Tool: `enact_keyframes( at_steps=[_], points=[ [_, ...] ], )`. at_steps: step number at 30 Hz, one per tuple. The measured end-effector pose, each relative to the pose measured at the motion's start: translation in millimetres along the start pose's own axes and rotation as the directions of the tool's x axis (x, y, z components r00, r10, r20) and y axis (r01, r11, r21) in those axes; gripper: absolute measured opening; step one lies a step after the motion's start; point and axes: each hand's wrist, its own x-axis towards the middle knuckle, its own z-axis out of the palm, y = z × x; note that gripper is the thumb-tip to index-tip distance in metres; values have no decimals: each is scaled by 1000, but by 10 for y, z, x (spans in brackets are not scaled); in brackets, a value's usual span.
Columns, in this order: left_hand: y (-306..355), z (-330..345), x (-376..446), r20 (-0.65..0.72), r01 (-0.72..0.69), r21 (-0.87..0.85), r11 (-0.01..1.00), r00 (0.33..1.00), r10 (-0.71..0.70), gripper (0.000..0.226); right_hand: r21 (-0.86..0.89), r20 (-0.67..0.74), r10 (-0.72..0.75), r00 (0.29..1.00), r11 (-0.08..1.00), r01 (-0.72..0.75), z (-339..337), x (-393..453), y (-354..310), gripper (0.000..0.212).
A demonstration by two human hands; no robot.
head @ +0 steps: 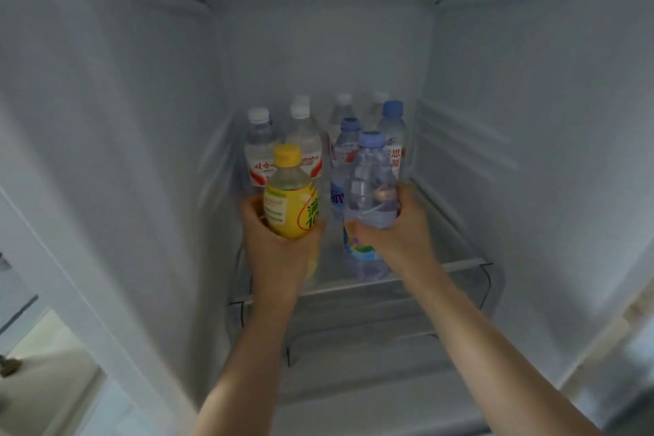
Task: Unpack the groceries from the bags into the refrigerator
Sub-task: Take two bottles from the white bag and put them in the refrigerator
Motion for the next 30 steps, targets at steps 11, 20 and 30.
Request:
enact_keyframes(
  at_steps=[11,20,30],
  points=[
    [-228,-53,134,-18,34,88,996,999,-32,73,-12,12,-79,997,997,79,109,100,349,67],
    [-372,-72,100,-62,55,161,985,997,-46,76,-220,22,-91,996,971,93,72,9,499,88],
    [-550,-150,-97,-21,7,369,929,1000,1,86,-407,53,-68,996,909,84,111,-134,760,88]
  ],
)
